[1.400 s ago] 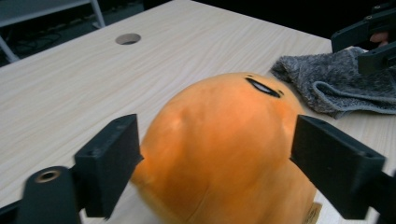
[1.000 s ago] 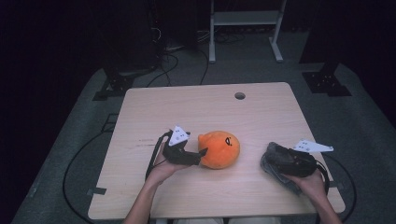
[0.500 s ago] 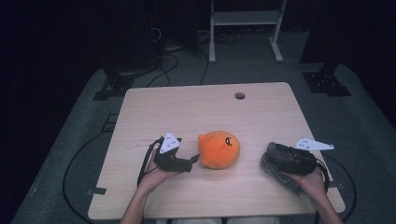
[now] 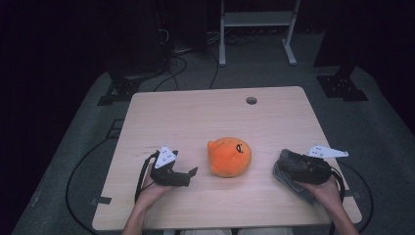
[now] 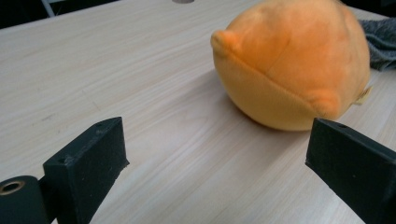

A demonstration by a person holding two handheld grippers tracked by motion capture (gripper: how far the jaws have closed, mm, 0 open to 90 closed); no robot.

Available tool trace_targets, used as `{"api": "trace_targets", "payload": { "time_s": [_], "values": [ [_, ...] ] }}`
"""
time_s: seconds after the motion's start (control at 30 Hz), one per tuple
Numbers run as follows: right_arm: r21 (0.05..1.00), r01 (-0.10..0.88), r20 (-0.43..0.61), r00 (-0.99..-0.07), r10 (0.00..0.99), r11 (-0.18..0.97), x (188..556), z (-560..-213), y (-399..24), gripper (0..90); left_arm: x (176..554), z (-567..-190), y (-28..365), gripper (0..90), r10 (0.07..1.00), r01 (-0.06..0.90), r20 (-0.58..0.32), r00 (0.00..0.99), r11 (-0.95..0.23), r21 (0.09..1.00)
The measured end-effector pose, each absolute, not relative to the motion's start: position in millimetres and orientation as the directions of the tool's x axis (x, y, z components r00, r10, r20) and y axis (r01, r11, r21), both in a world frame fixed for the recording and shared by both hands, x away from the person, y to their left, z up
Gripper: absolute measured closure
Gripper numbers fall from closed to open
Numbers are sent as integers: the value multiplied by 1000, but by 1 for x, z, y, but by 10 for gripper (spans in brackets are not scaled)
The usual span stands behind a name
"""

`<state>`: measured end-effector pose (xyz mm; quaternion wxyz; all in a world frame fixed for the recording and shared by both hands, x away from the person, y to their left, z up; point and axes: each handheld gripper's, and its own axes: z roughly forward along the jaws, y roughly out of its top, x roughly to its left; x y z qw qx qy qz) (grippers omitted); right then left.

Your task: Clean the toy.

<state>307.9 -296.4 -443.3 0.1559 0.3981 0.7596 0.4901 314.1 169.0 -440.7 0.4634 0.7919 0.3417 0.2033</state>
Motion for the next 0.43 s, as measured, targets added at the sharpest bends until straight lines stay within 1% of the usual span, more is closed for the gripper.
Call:
{"api": "trace_targets", "payload": {
  "time_s": [0.43],
  "values": [
    [862,452,143,-650,746,228,309,-445,-290,314,314,-440,181,38,752,346,4,659,-308,886]
  ]
}}
